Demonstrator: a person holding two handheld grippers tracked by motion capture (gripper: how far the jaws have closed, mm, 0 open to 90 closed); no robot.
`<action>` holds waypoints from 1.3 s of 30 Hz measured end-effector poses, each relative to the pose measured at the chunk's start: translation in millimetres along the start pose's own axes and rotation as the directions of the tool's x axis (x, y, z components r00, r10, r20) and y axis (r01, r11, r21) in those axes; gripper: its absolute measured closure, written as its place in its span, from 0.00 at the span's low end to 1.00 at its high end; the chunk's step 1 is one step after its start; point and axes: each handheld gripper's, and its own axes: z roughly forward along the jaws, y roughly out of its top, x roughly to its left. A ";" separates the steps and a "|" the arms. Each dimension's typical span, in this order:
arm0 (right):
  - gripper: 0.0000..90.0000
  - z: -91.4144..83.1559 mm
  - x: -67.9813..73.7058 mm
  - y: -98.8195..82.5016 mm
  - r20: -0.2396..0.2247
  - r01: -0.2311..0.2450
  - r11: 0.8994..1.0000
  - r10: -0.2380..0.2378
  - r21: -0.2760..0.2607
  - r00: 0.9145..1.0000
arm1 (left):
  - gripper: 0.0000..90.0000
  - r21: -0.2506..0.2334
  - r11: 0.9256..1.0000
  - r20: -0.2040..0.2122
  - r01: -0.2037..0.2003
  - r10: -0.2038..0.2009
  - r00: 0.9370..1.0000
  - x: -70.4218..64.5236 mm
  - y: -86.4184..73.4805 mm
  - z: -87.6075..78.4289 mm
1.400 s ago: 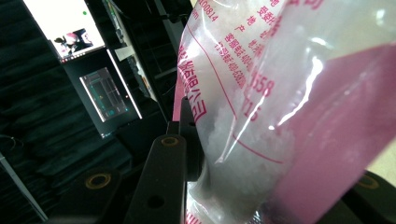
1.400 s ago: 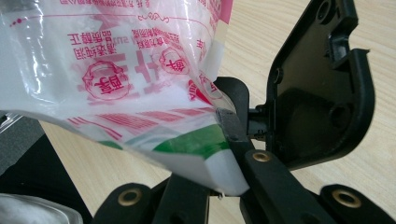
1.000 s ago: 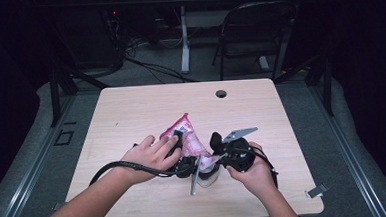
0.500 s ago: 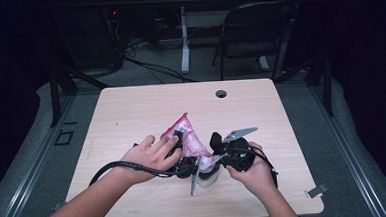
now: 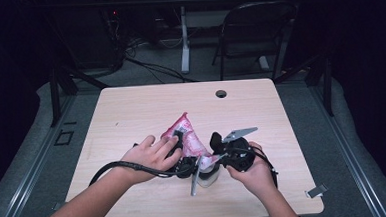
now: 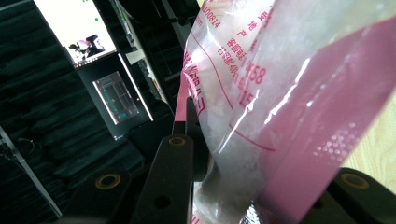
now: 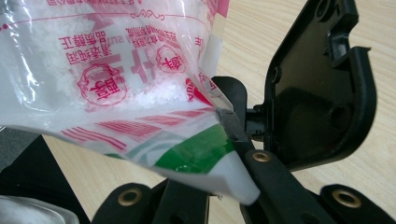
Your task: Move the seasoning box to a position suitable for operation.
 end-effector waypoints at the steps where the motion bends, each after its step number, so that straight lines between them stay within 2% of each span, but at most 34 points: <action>1: 1.00 0.1 -0.1 0.0 -0.001 0.000 1.000 0.000 -0.001 1.000 | 0.93 -0.001 1.000 -0.008 0.002 -0.002 1.000 -0.4 -0.1 0.0; 3: 1.00 0.1 -0.2 0.1 0.000 -0.001 1.000 0.001 -0.001 1.000 | 0.93 0.001 1.000 0.004 0.002 -0.002 1.000 0.3 0.1 -0.2; 12: 1.00 -0.3 -0.5 0.5 0.001 0.003 1.000 -0.003 -0.002 1.000 | 0.93 -0.004 1.000 -0.014 -0.002 0.002 1.000 2.1 1.4 -2.6; 16: 1.00 -0.7 -0.3 0.7 0.006 0.007 1.000 -0.007 0.000 1.000 | 0.93 -0.006 1.000 -0.007 -0.001 0.001 1.000 3.4 2.1 -3.8; 20: 1.00 -0.9 0.0 0.7 0.006 0.005 1.000 -0.005 -0.001 1.000 | 0.94 -0.012 1.000 -0.026 -0.006 0.006 1.000 4.4 2.5 -5.2; 36: 1.00 -0.8 0.7 0.8 0.009 0.008 1.000 -0.008 -0.001 1.000 | 0.94 -0.015 1.000 -0.028 -0.008 0.007 1.000 4.9 2.5 -5.8; 37: 1.00 -0.8 0.7 0.9 0.009 0.008 1.000 -0.008 -0.001 1.000 | 0.94 -0.014 1.000 -0.018 -0.008 0.008 1.000 5.6 2.5 -6.0; 39: 1.00 -0.9 0.7 0.8 0.010 0.008 1.000 -0.008 -0.001 1.000 | 0.94 -0.014 1.000 -0.026 -0.009 0.008 1.000 5.0 2.5 -5.7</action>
